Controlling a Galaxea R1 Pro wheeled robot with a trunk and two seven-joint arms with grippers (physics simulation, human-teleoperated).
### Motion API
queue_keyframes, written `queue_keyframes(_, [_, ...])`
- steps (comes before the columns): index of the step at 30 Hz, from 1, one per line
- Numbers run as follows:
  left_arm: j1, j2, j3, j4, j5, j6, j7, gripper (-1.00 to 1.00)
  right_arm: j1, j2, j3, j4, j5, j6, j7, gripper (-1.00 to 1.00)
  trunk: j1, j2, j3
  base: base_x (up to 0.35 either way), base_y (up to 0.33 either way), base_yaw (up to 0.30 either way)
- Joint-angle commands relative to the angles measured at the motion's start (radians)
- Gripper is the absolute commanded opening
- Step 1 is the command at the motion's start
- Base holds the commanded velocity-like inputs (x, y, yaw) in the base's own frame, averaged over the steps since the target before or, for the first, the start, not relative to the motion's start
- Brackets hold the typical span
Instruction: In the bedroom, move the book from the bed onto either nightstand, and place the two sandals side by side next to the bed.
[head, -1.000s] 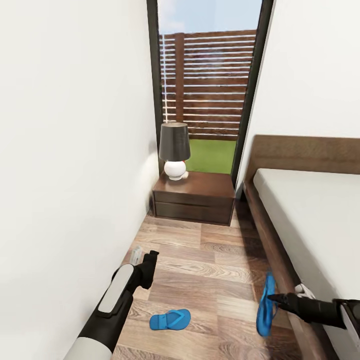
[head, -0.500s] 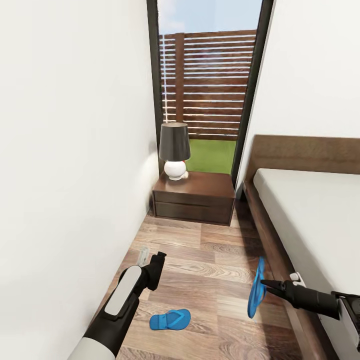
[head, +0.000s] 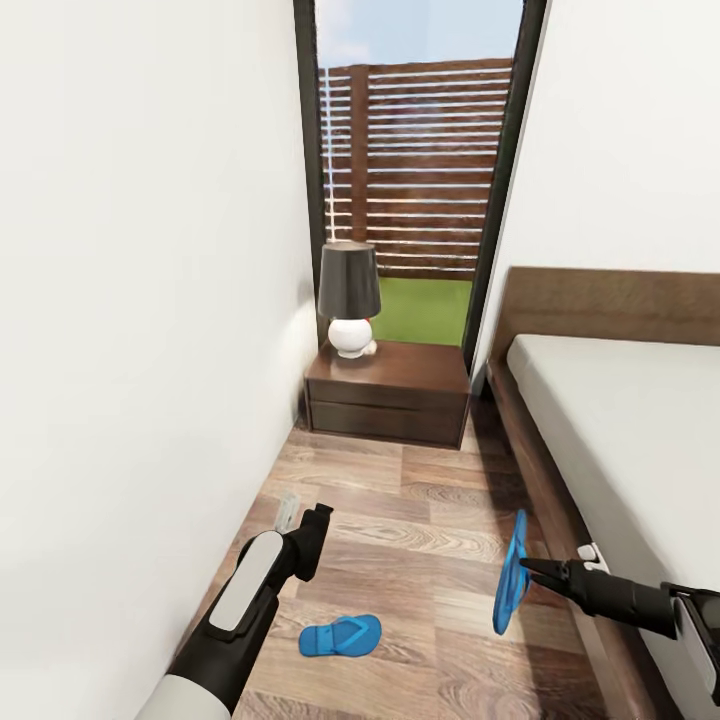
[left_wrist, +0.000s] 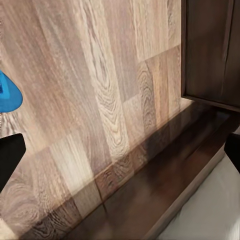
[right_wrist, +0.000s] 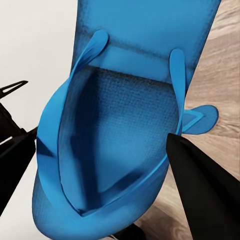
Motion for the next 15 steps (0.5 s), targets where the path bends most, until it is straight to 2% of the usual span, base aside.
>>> queue_keyframes(1, [0.000,0.000,0.000,-0.001,0.001,0.004,0.005,1.00,0.000,0.000,-0.001,0.000,-0.015,0.010,0.001,-1.00,0.004,-0.008,-0.004,0.000,0.000,0.000])
queue_keyframes(5, [0.000,0.000,0.000,-0.001,0.001,0.005,0.005,1.00,0.000,-0.003,-0.002,-0.001,-0.099,0.010,0.001,-1.00,0.019,-0.036,-0.017,0.000,0.000,0.000])
queue_keyframes(7, [0.000,0.000,0.000,-0.001,0.001,0.005,0.005,1.00,0.000,-0.005,-0.002,-0.001,-0.125,0.010,0.001,-1.00,0.027,-0.050,-0.023,0.000,0.000,0.000])
queue_keyframes(15, [0.000,0.000,0.000,-0.001,0.001,0.005,0.005,1.00,-0.001,-0.003,-0.002,0.001,-0.142,0.009,-0.007,-1.00,0.057,-0.106,-0.048,0.000,0.000,0.000])
